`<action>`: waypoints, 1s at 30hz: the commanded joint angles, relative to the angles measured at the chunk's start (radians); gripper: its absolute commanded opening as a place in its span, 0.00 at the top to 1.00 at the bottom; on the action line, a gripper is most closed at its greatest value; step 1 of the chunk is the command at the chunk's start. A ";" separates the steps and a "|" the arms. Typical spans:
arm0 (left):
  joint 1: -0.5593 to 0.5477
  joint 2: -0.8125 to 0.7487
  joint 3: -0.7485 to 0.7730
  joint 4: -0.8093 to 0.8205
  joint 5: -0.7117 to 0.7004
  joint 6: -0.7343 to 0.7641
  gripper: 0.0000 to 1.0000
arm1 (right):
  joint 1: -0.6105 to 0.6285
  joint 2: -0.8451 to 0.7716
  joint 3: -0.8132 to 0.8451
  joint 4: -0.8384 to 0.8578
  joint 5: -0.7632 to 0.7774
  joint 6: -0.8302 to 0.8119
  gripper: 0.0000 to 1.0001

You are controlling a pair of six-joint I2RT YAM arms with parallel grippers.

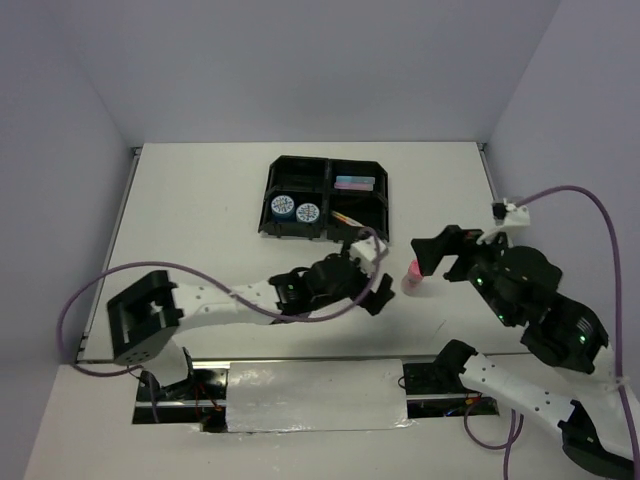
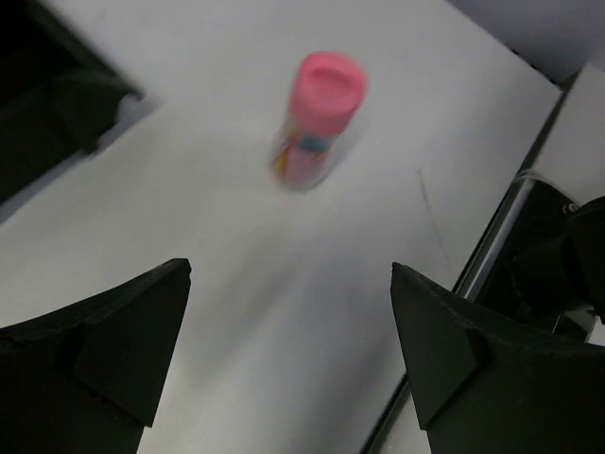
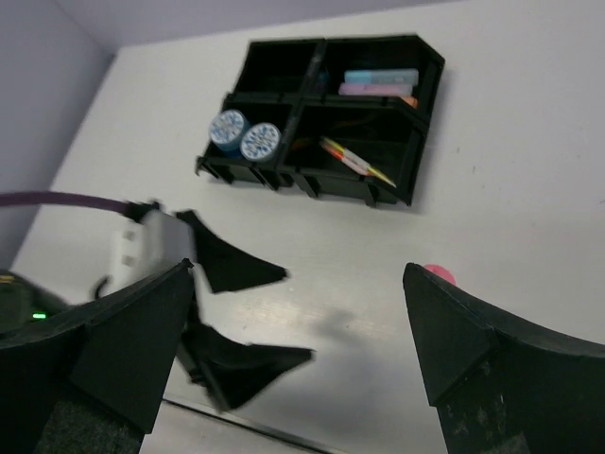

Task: Sort the stationery into containers
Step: Pick up the stationery from the center of the board.

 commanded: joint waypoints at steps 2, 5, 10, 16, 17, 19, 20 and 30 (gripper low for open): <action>-0.061 0.217 0.122 0.362 0.047 0.203 0.01 | 0.003 -0.092 0.007 0.001 -0.066 -0.029 0.00; -0.061 0.344 0.237 0.375 0.033 0.214 0.01 | 0.003 -0.081 0.030 -0.025 -0.119 -0.055 0.00; -0.059 0.482 0.400 0.352 -0.026 0.220 0.01 | 0.003 -0.069 0.060 -0.076 -0.117 -0.099 0.00; -0.026 0.581 0.468 0.362 -0.045 0.194 0.02 | 0.003 -0.116 0.064 -0.080 -0.087 -0.103 0.00; -0.020 0.587 0.471 0.367 -0.028 0.186 0.04 | 0.003 -0.126 0.065 -0.076 -0.087 -0.104 0.00; -0.006 0.605 0.483 0.365 -0.020 0.168 0.07 | 0.003 -0.144 0.070 -0.067 -0.083 -0.109 0.00; -0.003 0.610 0.488 0.362 -0.014 0.165 0.11 | 0.003 -0.147 0.073 -0.066 -0.080 -0.110 0.00; 0.006 0.648 0.468 0.401 0.050 0.108 0.33 | 0.003 -0.159 0.076 -0.053 -0.051 -0.124 0.00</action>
